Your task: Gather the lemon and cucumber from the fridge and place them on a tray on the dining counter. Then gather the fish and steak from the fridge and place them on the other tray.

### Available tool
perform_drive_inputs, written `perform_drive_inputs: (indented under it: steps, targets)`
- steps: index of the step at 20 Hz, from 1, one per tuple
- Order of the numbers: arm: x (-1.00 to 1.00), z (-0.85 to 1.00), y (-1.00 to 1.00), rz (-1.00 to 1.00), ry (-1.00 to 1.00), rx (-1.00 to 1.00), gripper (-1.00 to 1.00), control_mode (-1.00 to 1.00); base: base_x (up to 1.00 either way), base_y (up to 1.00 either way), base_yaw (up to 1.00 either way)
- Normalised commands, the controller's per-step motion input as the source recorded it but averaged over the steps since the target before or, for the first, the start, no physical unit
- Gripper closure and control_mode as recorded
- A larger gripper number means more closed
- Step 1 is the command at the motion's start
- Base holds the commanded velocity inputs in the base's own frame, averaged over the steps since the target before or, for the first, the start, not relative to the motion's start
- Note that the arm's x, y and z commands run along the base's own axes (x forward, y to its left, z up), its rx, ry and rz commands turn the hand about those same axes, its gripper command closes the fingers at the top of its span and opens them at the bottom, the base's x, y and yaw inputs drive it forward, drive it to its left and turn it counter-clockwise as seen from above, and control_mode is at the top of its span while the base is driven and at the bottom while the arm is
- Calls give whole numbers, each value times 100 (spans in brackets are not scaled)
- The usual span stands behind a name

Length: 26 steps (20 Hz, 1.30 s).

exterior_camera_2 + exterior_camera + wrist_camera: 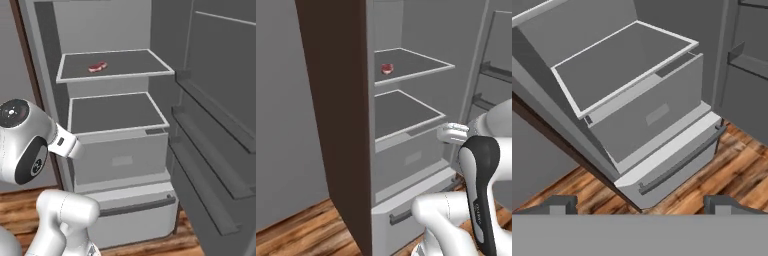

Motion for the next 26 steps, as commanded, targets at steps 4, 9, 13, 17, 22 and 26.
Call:
perform_drive_inputs:
  steps: [4,9,13,17,22,26]
  targets:
    - [0,0,0,0,0,0,-100,100,32,-25,31]
    - [0,0,0,0,0,0,-100,100,35,-30,28]
    - [0,0,0,0,0,0,-100,100,35,-30,28]
    - [0,0,0,0,0,0,-100,100,35,-29,27]
    - [0,0,0,0,0,0,-100,100,38,-27,26]
    - [0,0,0,0,0,0,-100,100,35,-29,23]
